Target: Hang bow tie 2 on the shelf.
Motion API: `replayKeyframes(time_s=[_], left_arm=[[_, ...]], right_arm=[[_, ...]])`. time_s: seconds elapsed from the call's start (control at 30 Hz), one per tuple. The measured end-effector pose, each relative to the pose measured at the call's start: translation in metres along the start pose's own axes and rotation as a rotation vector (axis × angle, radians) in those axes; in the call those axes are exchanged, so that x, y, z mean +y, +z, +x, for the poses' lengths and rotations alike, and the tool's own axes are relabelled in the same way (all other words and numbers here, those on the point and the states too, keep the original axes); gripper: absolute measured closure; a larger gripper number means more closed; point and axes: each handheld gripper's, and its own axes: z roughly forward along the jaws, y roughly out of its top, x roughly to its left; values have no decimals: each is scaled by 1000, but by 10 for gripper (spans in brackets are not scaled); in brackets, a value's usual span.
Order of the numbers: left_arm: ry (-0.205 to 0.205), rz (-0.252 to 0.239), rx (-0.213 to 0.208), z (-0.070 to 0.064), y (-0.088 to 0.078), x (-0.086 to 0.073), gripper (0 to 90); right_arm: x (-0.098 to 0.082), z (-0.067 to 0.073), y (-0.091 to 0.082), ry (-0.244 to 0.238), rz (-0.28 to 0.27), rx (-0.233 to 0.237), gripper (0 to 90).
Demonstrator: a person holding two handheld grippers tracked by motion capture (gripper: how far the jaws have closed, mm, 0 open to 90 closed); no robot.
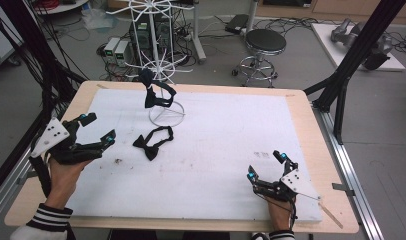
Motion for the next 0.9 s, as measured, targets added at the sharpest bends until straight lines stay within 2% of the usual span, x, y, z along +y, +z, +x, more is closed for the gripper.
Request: replayKeyframes(time_s=[0.5,0.67,0.9], left_arm=[[12,39,-29,2,10,1,168],[29,80,-61,6,17,2,166],[71,146,-131,11,31,4,166]], right_arm=[[0,0,0,-16,-1,0,38],[0,1,0,-10,3,2,38],[0,0,0,-13,1,-1,37]])
